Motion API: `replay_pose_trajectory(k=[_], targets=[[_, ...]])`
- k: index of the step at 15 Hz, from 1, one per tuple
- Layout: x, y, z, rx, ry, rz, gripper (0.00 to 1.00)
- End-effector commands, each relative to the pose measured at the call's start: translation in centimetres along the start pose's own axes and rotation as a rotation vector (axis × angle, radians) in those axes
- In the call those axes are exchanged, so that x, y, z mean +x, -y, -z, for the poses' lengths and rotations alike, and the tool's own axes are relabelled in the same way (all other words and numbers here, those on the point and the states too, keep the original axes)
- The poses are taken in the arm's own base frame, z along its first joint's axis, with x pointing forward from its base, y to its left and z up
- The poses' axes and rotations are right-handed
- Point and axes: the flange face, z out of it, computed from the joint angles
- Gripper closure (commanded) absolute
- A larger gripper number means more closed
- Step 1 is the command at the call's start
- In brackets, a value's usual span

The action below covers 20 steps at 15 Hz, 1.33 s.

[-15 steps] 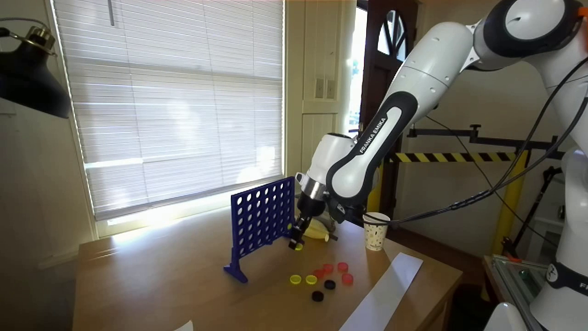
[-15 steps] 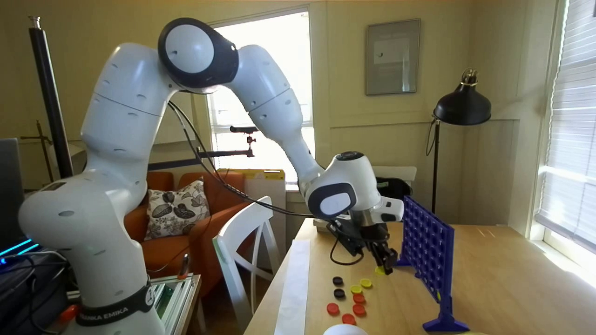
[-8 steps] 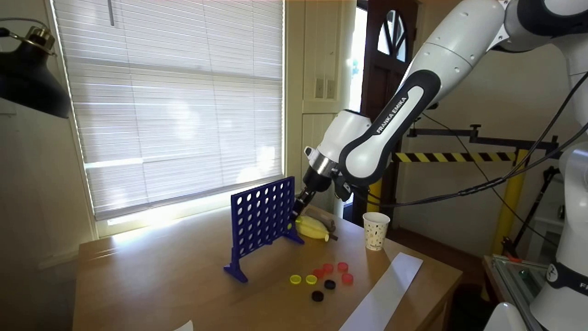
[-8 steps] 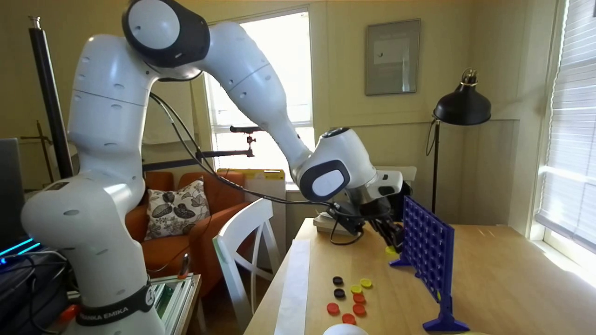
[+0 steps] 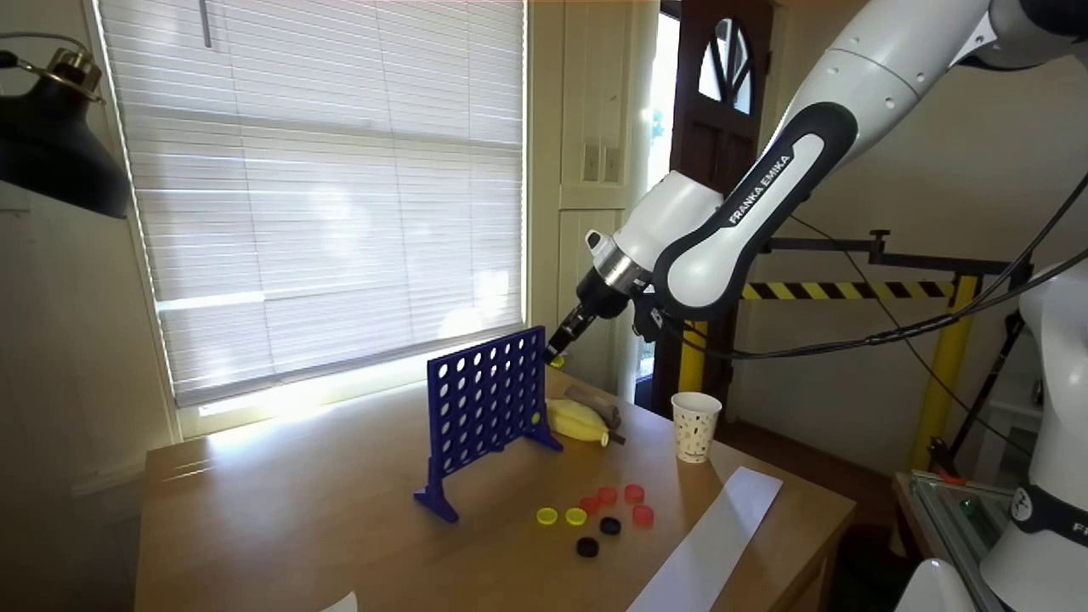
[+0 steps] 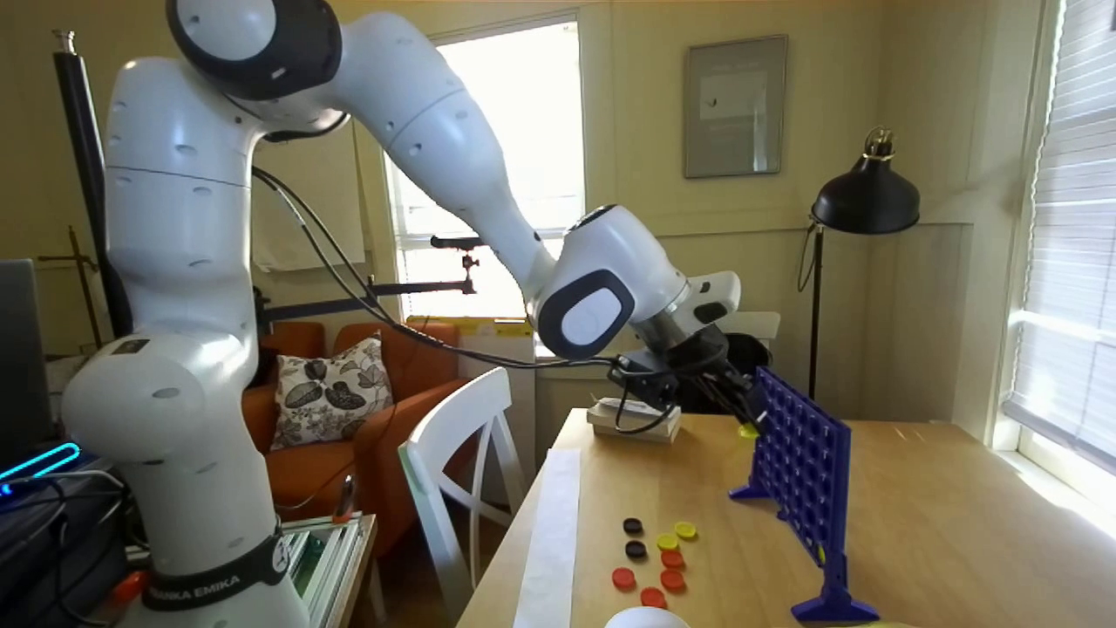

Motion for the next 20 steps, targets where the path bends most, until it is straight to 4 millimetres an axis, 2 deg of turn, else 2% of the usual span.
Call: replay_pose_trajectory(k=[1, 5, 12, 20], targets=[[0.0, -0.7, 2.0, -0.017, -0.063, 0.002, 0.9], [0.5, -1.4, 2.7, -0.043, -0.137, -0.005, 0.9], [1.7, -0.4, 3.3, -0.05, -0.223, 0.012, 0.9], [1.3, -1.0, 3.2, -0.08, -0.284, 0.007, 0.9]])
